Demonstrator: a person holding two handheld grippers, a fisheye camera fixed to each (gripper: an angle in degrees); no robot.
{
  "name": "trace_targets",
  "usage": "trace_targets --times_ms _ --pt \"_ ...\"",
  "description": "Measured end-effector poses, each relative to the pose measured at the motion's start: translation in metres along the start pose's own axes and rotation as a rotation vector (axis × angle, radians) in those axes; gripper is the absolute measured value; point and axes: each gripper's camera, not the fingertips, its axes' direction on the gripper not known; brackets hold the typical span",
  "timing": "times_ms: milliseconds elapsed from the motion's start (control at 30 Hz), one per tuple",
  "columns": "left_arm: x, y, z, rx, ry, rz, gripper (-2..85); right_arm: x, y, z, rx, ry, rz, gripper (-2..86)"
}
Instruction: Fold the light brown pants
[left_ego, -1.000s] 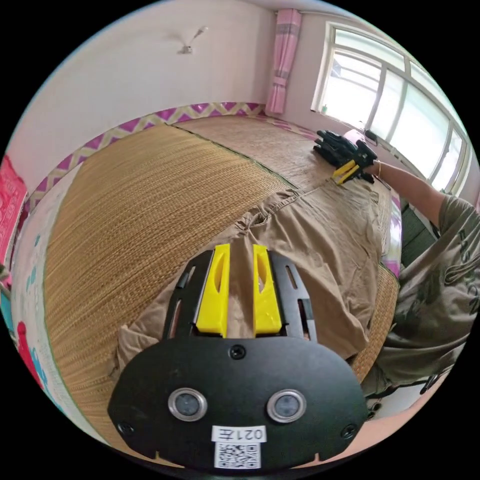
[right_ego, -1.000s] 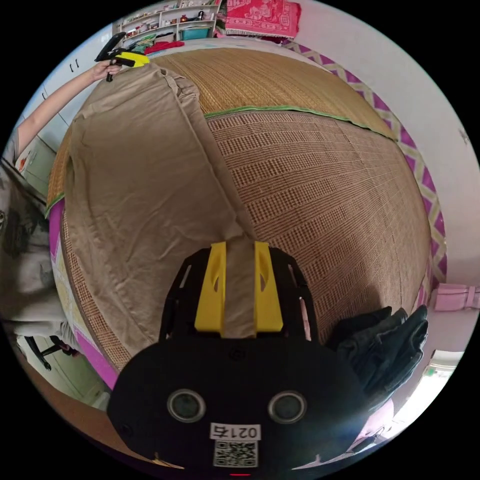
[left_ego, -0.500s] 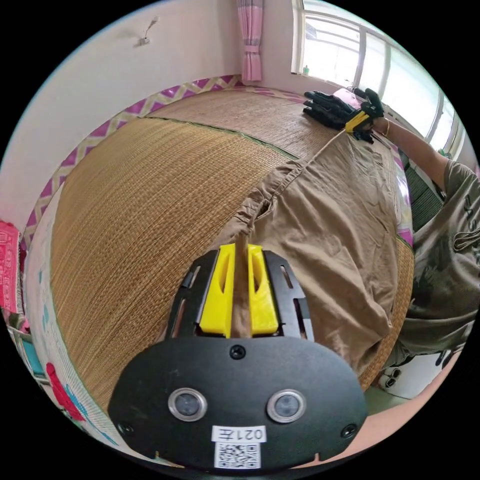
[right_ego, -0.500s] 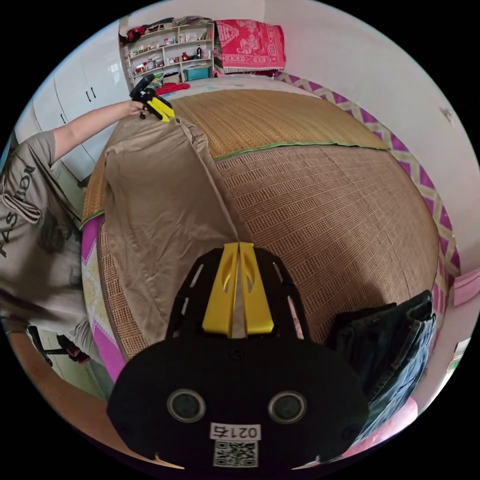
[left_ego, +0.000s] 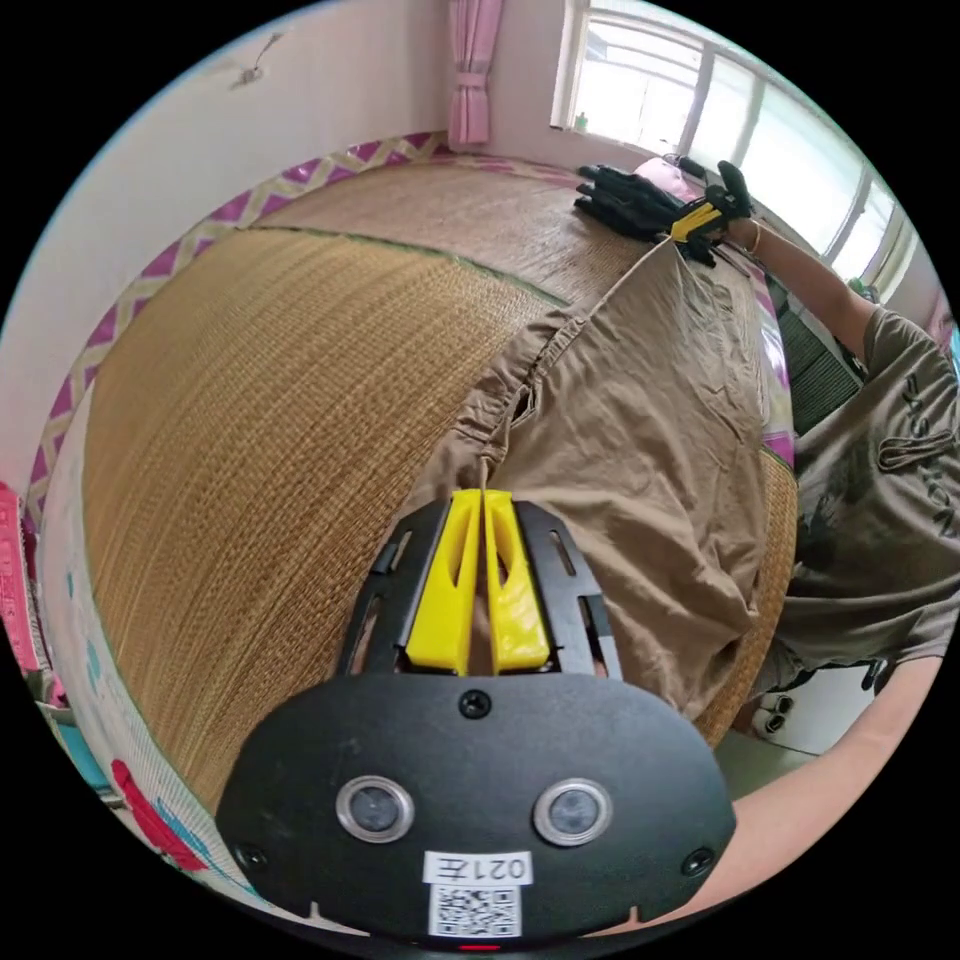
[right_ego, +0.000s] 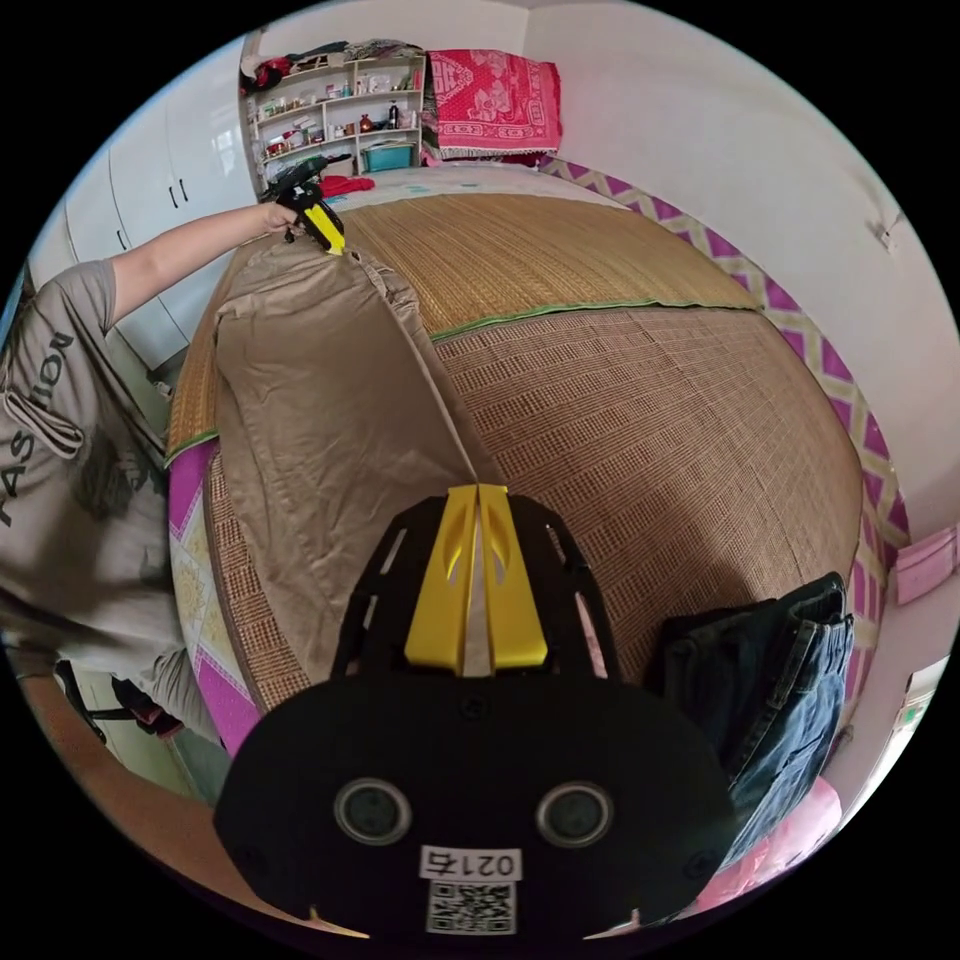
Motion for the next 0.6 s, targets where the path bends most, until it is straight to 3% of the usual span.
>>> trace_targets --times_ms 200,333,433,600 --pt "0.111 0.112 -0.159 0.255 -0.055 0.094 -0.9 -0.054 0.038 -0.108 0.11 0.014 -0.07 -1.0" --pt "0.231 0.235 -0.225 0.35 -0.06 0.128 -1.0 -0.169 0.107 -0.201 0.228 0.015 -0.189 -1.0" --pt "0.287 0.31 -0.209 0.299 -0.032 0.061 -1.0 -0.255 0.157 -0.221 0.223 -0.005 -0.226 -1.0" --pt "0.303 0.426 -0.114 0.283 0.135 -0.215 -1.0 -0.33 0.216 -0.166 0.068 -0.086 -0.132 -1.0"
